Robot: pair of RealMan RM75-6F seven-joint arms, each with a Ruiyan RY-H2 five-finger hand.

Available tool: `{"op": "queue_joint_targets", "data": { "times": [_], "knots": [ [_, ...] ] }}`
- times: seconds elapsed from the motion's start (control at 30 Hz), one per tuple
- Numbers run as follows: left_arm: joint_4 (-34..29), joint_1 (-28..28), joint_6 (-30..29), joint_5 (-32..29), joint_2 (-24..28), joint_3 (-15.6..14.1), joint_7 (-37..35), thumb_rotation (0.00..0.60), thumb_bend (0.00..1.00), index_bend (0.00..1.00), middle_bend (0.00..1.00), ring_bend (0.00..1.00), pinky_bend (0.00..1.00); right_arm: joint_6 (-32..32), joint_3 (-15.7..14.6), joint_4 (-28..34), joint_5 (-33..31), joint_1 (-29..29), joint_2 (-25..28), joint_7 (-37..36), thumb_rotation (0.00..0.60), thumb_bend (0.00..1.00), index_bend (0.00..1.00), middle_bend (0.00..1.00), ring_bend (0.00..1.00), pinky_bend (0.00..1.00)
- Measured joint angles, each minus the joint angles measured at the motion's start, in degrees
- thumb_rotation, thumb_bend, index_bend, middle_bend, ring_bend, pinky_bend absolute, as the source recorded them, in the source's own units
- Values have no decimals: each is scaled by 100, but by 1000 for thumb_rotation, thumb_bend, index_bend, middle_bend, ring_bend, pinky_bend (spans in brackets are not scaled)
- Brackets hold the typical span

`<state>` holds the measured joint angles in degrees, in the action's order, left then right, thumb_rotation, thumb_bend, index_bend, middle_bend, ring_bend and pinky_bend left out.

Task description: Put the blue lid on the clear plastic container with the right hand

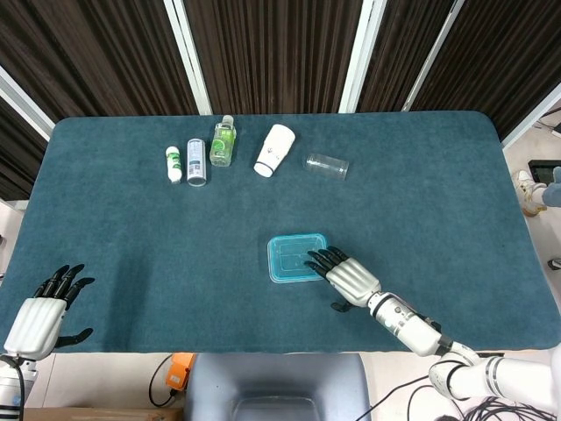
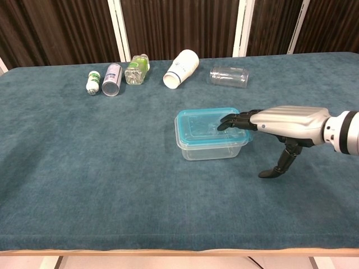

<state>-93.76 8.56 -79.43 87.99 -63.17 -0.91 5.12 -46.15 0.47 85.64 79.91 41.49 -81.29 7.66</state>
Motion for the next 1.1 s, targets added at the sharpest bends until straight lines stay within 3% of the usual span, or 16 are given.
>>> {"op": "queue_joint_targets", "data": {
  "times": [0.67,1.03,1.1],
  "knots": [
    [-5,2,-4,-6,5,7,-5,600,461,221,73,25,216,-78,-28,11,172,-25,4,-150,600,386,8,74,51,41],
    [-15,1,10,-6,-2,-3,28,600,462,221,73,25,216,-453,22,593,394,-126,395,-87,600,387,8,58,20,32],
    [-18,6,17,-3,-5,-5,41,600,462,221,73,25,217,-434,129,663,356,-60,408,24,600,442,15,57,21,32]
  ]
}}
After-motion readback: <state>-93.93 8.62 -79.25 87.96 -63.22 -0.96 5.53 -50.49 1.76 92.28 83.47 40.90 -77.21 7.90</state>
